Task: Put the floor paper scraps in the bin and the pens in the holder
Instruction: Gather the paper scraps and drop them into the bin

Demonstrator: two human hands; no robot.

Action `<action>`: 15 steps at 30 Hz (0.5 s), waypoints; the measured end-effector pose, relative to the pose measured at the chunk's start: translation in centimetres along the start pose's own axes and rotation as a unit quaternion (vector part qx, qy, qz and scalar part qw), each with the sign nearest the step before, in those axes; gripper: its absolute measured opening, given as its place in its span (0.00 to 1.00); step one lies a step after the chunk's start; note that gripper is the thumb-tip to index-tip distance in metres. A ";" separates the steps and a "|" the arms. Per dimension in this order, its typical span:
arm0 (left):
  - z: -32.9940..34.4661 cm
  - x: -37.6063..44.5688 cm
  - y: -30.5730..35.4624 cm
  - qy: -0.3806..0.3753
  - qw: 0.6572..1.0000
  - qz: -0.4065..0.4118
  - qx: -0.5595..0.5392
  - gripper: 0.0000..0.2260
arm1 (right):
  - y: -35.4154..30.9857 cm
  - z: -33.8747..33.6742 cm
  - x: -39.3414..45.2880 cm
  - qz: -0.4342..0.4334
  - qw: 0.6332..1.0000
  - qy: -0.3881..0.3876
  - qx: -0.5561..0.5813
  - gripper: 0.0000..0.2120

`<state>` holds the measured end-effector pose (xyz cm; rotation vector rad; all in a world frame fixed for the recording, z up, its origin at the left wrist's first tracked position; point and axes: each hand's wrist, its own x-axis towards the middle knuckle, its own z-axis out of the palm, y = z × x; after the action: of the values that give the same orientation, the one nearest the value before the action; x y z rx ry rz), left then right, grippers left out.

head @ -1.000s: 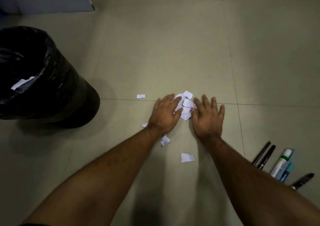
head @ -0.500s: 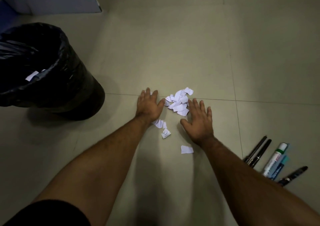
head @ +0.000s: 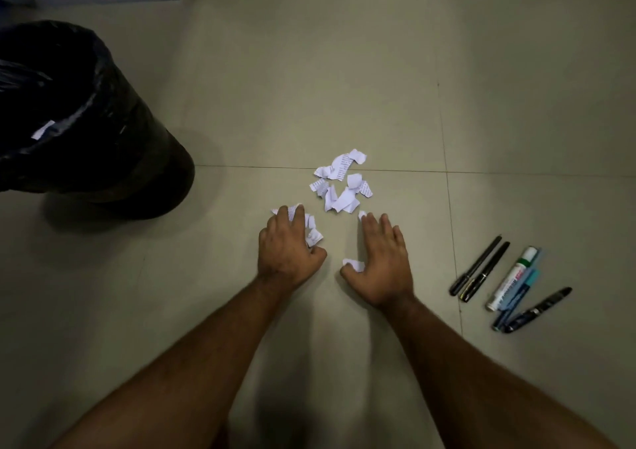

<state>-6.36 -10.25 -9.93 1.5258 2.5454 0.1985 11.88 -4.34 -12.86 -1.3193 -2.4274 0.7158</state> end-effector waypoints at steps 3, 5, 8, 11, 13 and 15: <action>0.9 0.6 0.7 -0.016 0.999 0.035 0.011 0.32 | 0.9 0.0 -0.9 -0.032 0.998 -0.024 -0.057 0.42; 1.3 0.9 1.7 -0.023 0.998 0.050 0.001 0.27 | 1.3 0.2 -0.1 -0.025 0.997 -0.012 -0.072 0.36; 1.2 2.1 2.4 -0.016 0.997 0.059 -0.046 0.16 | 1.3 0.4 2.2 -0.021 0.996 0.009 -0.086 0.29; 0.3 3.2 2.4 -0.013 0.997 0.046 -0.065 0.10 | 1.2 0.1 4.1 -0.029 0.997 0.017 -0.065 0.28; -0.3 3.7 2.3 -0.005 0.999 0.031 -0.034 0.15 | 1.4 -0.2 4.8 -0.028 0.997 0.017 -0.063 0.33; -0.7 4.1 2.1 -0.036 0.999 0.005 -0.018 0.27 | 1.5 -0.6 5.5 -0.012 0.998 -0.002 -0.064 0.38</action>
<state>-6.57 -5.67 -9.12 1.5048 2.4666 0.1849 10.22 1.19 -13.06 -1.3341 -2.5248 0.5667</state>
